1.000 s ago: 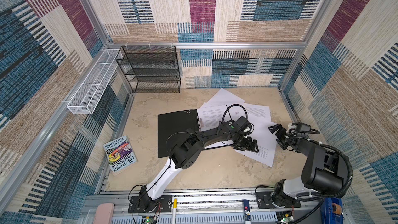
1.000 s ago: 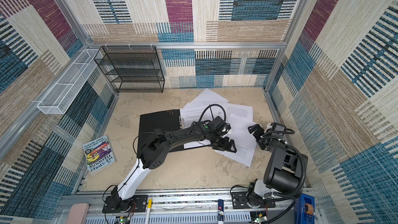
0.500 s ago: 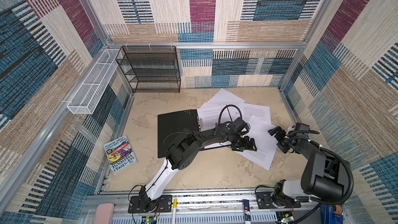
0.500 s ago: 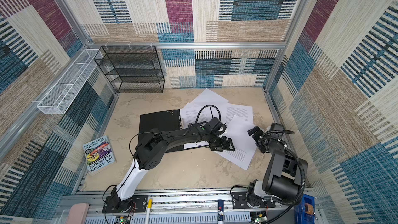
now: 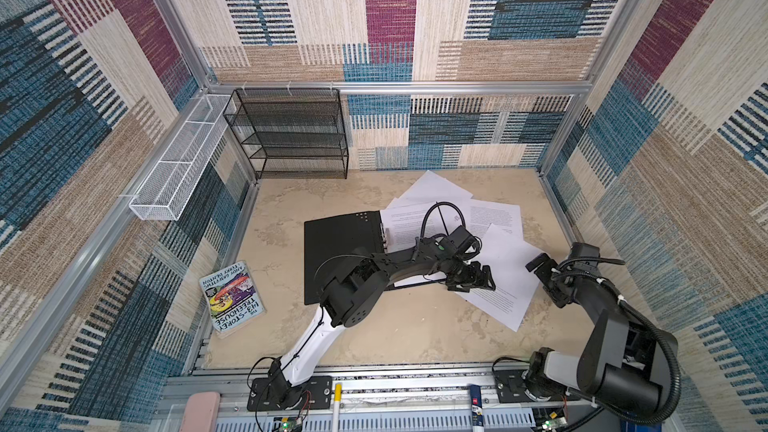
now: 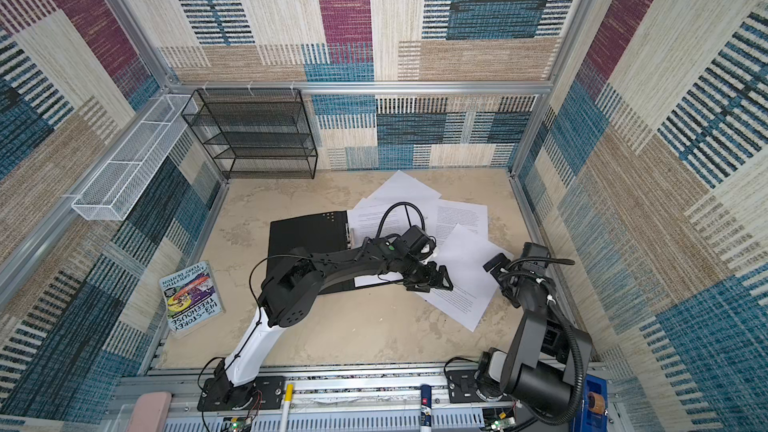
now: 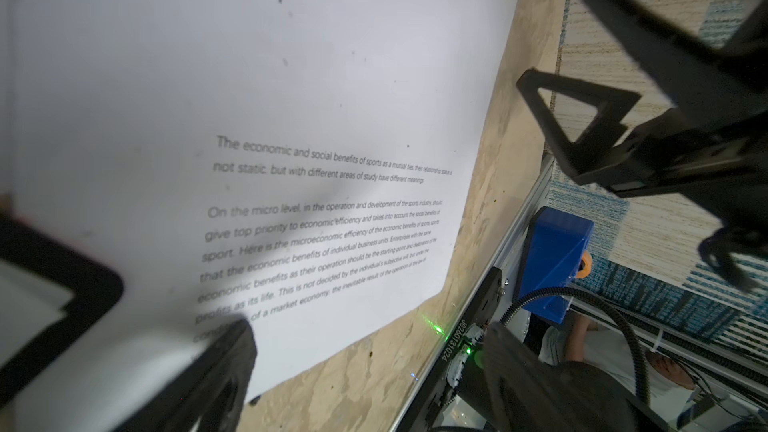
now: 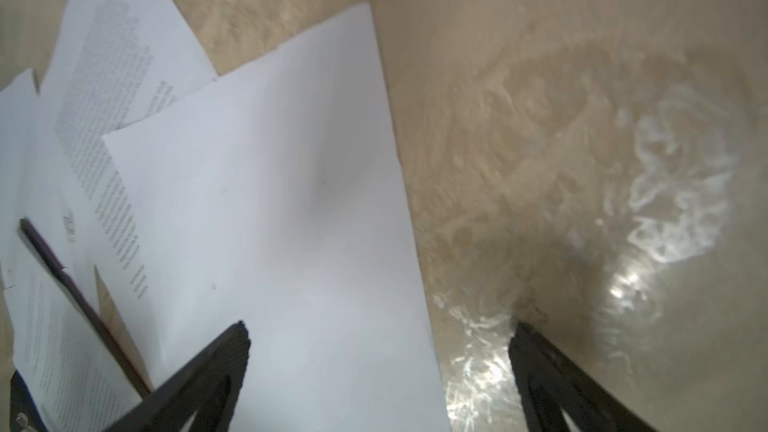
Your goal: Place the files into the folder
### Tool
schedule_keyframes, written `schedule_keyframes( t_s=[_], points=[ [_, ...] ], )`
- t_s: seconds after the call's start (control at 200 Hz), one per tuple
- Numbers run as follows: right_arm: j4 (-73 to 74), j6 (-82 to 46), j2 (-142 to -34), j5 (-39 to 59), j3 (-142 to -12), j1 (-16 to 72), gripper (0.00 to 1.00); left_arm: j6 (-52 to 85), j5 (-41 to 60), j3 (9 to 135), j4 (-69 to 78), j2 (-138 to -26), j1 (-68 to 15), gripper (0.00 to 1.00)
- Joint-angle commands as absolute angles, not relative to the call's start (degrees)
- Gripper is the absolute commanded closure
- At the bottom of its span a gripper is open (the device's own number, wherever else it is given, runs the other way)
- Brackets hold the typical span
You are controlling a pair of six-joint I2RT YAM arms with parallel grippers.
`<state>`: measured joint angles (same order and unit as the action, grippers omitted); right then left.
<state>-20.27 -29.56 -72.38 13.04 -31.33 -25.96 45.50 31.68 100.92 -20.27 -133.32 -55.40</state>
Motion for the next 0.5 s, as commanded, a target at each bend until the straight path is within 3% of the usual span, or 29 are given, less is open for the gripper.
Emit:
schedule_keyframes(
  t_s=[0.0, 0.496],
  points=[
    [-19.39, -31.07, -74.42, 14.55, -29.48, -25.90, 0.00, 45.73, 23.38, 99.79, -31.17, -134.92, -55.33, 0.11],
    [-16.63, -32.39, -74.79, 29.37, -26.28, -20.92, 0.00, 46.18, 23.97, 100.26, -30.85, -135.96, -55.27, 0.11]
  ],
)
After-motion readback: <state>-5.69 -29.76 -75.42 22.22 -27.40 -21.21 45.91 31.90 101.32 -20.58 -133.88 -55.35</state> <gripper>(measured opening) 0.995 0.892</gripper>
